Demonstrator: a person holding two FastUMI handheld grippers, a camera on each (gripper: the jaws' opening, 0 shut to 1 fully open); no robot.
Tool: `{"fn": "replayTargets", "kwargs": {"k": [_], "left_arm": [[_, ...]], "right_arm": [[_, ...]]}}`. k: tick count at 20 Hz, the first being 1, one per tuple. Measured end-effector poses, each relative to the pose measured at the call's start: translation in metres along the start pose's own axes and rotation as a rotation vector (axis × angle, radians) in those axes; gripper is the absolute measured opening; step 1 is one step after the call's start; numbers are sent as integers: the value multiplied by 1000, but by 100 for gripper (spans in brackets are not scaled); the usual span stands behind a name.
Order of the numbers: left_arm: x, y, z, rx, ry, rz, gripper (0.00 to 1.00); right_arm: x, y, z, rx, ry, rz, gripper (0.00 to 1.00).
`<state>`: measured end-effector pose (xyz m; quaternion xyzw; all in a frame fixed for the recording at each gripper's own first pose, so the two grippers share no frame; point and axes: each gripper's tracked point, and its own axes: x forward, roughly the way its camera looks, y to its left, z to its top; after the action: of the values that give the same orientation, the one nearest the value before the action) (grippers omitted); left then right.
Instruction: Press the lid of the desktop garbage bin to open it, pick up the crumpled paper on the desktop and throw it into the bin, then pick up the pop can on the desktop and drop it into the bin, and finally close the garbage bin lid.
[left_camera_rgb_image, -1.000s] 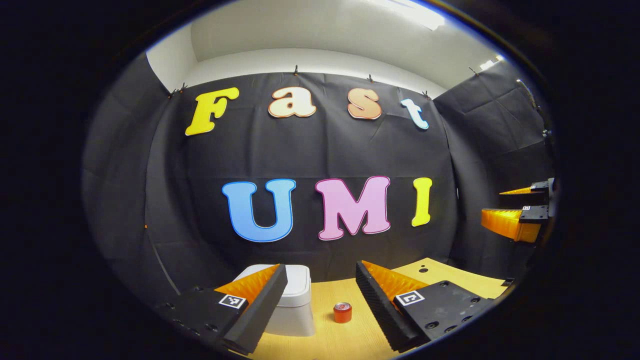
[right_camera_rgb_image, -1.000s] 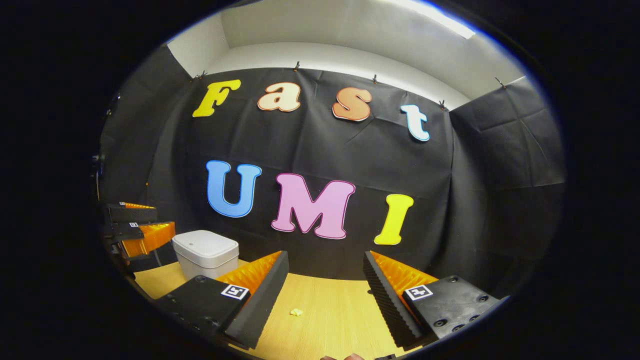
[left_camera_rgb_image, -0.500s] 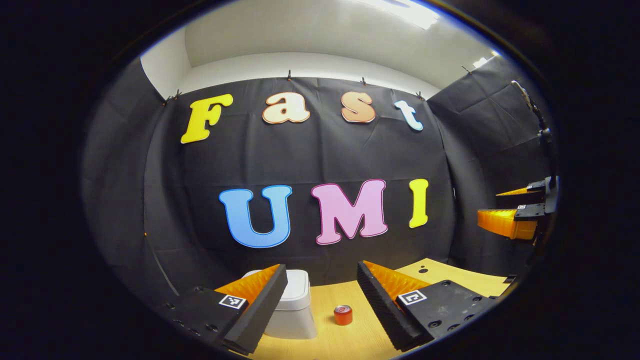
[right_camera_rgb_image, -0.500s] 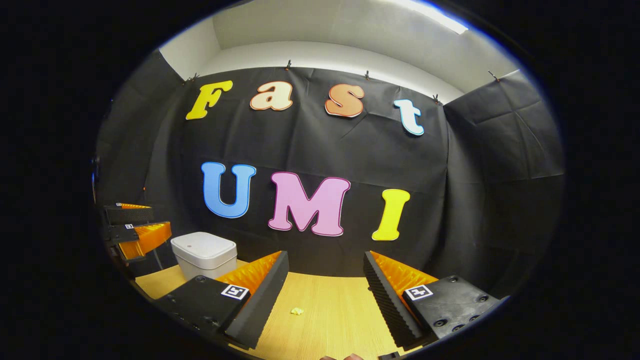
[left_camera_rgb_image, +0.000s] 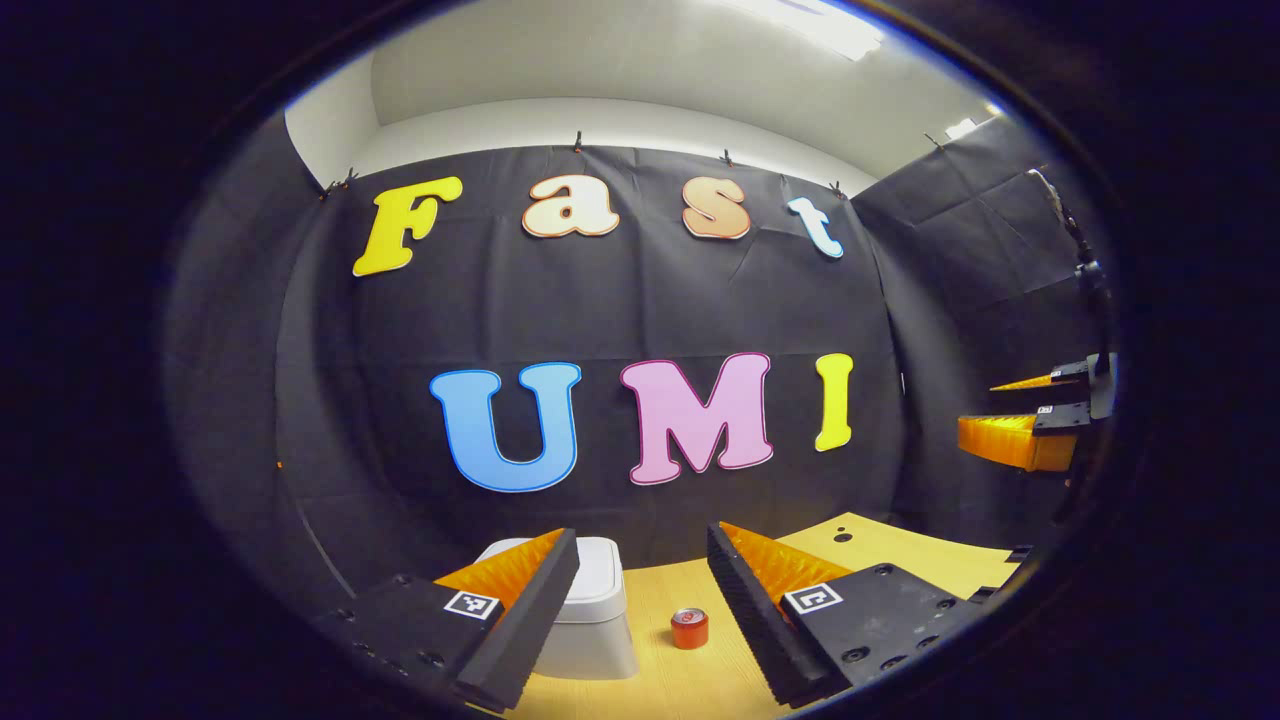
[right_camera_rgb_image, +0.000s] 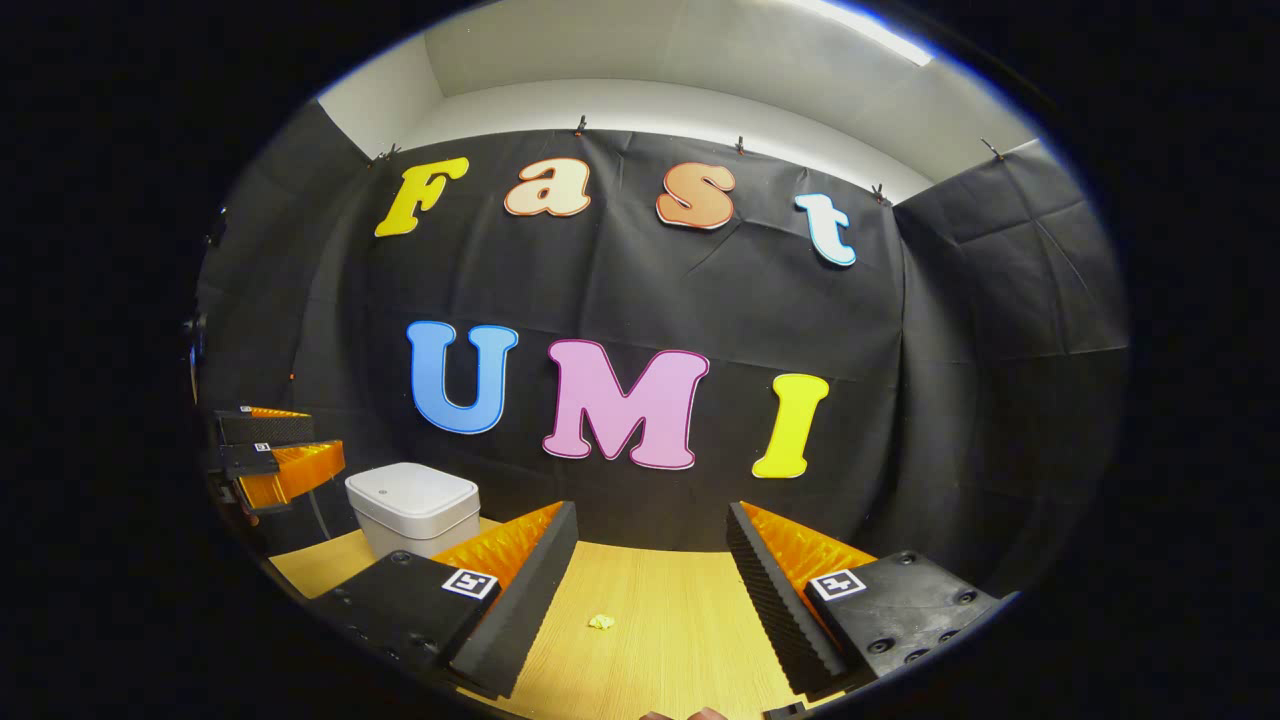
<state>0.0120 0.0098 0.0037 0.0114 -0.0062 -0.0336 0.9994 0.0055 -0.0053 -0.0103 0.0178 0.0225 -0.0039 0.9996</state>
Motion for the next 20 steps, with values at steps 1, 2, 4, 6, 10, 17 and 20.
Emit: {"fn": "replayTargets", "kwargs": {"k": [1, 2, 4, 6, 10, 17, 20], "left_arm": [[3, 4, 1, -1, -4, -7, 86], [7, 7, -1, -6, -3, -11, 83], [15, 25, -11, -23, 14, 17, 73], [24, 40, -22, -58, 57, 31, 56], [47, 66, -32, -37, 78, 39, 24], [97, 92, -62, -36, 217, 64, 5], [121, 102, -93, -36, 299, 91, 5]], "right_arm": [[1, 1, 0, 1, 0, 0, 97], [2, 1, 0, 1, 1, 0, 97], [3, 4, 1, -1, 4, 5, 97], [4, 7, 3, -15, 2, 13, 96], [12, 7, 0, -35, 2, 41, 97], [58, 4, -22, -2, 35, 137, 97], [88, -4, -37, 12, 61, 174, 97]]}}
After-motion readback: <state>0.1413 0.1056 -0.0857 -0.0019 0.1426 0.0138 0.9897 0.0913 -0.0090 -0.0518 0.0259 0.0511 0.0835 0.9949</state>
